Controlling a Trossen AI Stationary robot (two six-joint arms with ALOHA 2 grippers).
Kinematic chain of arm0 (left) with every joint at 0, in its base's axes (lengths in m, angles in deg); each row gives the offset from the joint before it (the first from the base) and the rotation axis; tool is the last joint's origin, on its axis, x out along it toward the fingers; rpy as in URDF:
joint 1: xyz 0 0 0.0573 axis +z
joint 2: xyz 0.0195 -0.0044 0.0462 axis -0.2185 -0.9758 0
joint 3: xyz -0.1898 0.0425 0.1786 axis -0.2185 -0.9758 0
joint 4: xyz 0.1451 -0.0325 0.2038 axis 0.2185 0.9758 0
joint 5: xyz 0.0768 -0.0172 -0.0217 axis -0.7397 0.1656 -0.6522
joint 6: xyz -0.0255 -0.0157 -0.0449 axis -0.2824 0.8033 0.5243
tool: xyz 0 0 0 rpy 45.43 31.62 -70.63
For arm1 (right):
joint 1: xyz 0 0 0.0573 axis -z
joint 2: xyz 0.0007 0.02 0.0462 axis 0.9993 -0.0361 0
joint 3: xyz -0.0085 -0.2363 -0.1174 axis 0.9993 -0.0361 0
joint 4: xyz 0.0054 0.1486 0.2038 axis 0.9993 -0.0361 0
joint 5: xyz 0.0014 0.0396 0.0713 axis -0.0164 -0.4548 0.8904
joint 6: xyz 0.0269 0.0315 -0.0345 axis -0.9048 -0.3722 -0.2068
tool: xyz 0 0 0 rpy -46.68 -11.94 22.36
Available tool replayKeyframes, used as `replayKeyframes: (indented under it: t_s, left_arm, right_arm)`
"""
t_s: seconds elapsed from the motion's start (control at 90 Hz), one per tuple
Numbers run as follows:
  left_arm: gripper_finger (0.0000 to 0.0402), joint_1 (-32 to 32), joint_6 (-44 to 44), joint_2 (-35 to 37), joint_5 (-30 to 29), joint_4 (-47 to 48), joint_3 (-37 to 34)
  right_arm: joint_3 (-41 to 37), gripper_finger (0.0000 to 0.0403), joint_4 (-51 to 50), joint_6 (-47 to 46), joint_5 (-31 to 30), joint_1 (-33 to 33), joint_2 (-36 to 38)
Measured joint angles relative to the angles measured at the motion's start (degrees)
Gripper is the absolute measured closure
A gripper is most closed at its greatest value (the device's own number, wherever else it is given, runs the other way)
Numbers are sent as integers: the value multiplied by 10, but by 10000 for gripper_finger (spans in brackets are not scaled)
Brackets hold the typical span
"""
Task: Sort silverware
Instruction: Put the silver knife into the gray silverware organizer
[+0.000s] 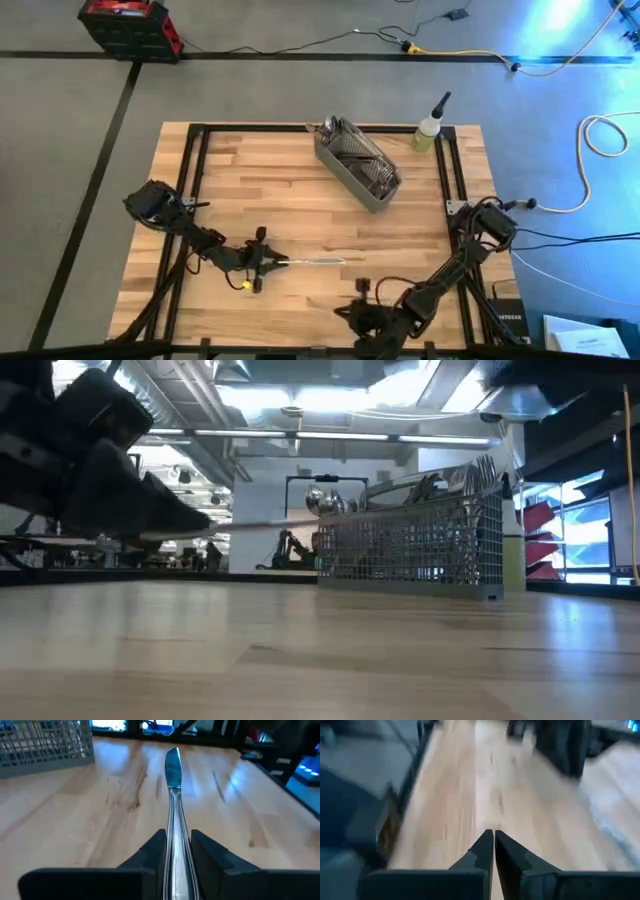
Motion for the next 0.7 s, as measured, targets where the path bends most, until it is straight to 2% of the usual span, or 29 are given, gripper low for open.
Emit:
replayKeyframes:
  t_s: [0.078,0.167,0.278,0.333,0.556,0.7]
  left_arm:
    - [344,0,-4,11,-1,1,0]
    - [345,0,-13,24,-8,0,0]
    - [345,0,-44,36,-34,-4,3]
    - [345,0,-65,39,-52,-5,9]
    - [345,0,-176,43,-117,-5,50]
    - [345,0,-238,43,-171,-5,81]
  right_arm:
    - [-1,403,-78,-80,-10,-11,0]
    - [-10,403,-109,-168,-73,-19,0]
    - [-34,403,-54,-260,-182,-17,0]
    - [-52,403,8,-267,-212,-10,0]
    - [-124,398,212,-185,-202,0,0]
    - [-161,359,340,-143,-162,18,-4]
